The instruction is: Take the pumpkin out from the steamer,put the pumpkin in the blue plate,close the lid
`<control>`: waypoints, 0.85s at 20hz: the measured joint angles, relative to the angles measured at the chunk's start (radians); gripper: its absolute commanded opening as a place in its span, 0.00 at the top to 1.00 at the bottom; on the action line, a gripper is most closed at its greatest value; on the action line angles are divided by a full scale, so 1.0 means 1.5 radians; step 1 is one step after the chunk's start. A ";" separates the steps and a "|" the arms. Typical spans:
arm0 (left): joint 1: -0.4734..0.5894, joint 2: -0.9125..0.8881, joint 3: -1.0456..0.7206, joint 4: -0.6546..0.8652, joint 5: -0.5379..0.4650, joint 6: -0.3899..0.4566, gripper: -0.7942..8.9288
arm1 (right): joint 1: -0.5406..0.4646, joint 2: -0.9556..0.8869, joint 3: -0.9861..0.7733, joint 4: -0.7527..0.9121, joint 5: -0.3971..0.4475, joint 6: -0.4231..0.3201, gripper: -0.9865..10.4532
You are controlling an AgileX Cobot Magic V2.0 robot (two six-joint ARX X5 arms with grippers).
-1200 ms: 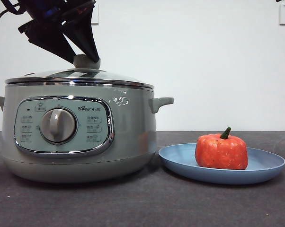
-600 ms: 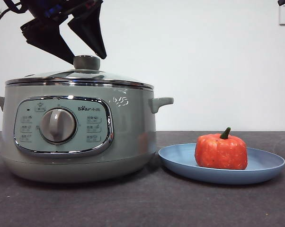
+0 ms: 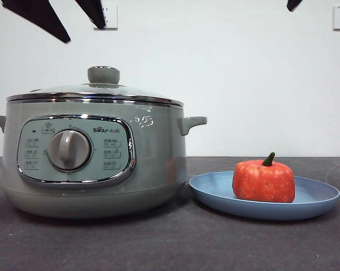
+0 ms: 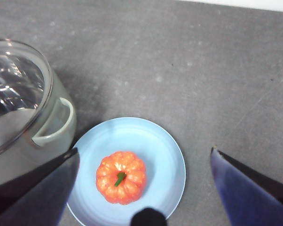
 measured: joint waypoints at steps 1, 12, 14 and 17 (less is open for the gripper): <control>0.000 -0.008 0.000 -0.007 0.000 0.001 0.94 | 0.000 0.000 0.000 -0.001 0.000 0.000 0.69; 0.000 -0.294 -0.220 0.102 -0.049 0.014 0.93 | 0.001 -0.165 -0.185 0.192 0.000 -0.025 0.93; 0.000 -0.370 -0.296 0.132 -0.062 0.011 0.93 | 0.001 -0.209 -0.250 0.219 0.000 -0.012 0.93; 0.000 -0.437 -0.353 0.132 -0.084 0.010 0.92 | 0.001 -0.231 -0.284 0.213 0.007 0.019 0.93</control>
